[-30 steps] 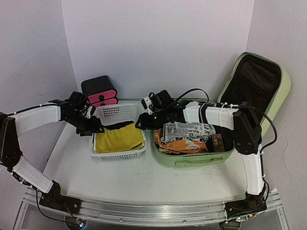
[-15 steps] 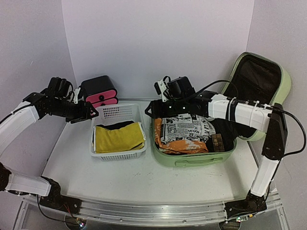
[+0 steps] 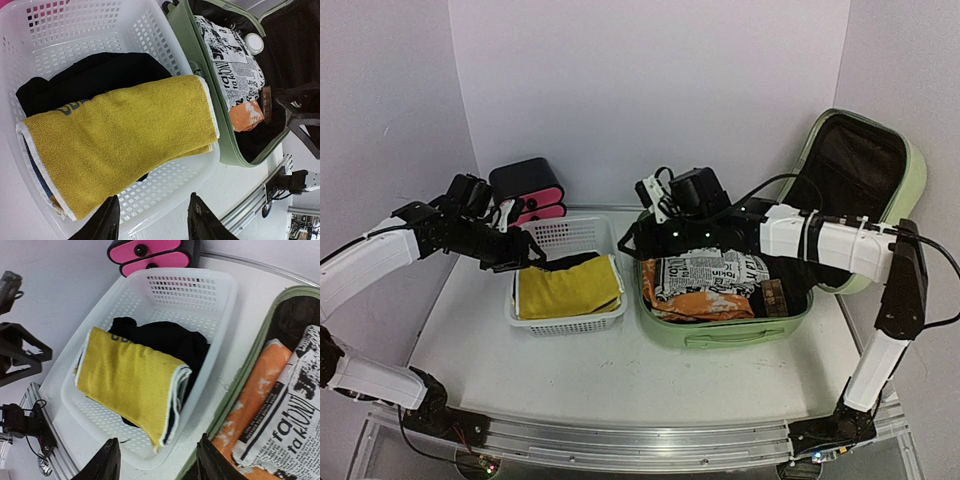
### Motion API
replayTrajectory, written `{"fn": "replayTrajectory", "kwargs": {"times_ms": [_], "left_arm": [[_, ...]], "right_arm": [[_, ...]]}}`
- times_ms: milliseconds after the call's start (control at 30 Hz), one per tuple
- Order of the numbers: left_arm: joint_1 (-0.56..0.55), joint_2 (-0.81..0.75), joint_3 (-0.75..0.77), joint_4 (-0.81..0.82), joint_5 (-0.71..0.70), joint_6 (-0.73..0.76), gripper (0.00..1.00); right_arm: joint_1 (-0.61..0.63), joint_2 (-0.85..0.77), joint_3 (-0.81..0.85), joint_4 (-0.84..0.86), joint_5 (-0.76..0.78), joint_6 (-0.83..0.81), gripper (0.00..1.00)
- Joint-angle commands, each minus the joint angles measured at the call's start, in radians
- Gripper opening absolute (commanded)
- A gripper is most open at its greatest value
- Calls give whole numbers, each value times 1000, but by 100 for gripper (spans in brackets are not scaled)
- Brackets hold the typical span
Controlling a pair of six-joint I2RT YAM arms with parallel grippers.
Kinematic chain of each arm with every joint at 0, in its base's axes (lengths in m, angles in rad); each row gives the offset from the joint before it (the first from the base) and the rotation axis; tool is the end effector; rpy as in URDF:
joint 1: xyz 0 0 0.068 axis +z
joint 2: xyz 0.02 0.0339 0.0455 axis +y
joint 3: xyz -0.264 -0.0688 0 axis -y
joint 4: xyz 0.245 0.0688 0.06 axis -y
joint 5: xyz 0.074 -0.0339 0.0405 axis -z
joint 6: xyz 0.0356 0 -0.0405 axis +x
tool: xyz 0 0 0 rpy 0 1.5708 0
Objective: Open, take out, and arrange the luggage
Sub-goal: Place the clothes in the bin.
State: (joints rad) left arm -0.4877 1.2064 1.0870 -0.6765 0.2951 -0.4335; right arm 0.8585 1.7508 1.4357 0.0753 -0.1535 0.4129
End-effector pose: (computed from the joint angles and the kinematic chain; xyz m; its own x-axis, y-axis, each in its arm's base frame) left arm 0.2177 -0.1272 0.3133 -0.8366 -0.0111 -0.5476 0.3049 0.8211 -0.4825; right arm 0.2736 0.3251 0.3284 -0.4813 0.0494 -0.8752 -0.7117 0.5608 0.4230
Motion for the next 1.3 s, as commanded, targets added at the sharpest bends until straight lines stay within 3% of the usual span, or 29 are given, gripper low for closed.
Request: {"fn": "replayTrajectory", "kwargs": {"times_ms": [0,233,267,367,400,467,500,767,1267], "left_arm": [[-2,11,-15,57,-37,-32,46],[-3,-32,-85,85,-101,-63,42],[-3,-33,-95,92,-102,-65,37],[-4,-19,-112,110,-105,-72,4],[-4,-10,-112,114,-109,-73,0],[-3,12,-109,117,-113,-68,0],[-3,23,-104,117,-120,-63,0],[-3,102,-96,101,-220,-104,0],[-2,345,-42,102,-371,-239,0]], "right_arm": [[71,69,113,55,-43,17,48],[118,200,219,60,34,48,38],[124,218,232,60,45,53,35],[132,275,277,57,71,73,20],[132,290,296,57,77,83,13],[132,319,320,54,94,105,1],[132,333,335,50,103,114,0],[152,473,495,-146,317,220,0],[164,636,547,-161,504,436,0]]}}
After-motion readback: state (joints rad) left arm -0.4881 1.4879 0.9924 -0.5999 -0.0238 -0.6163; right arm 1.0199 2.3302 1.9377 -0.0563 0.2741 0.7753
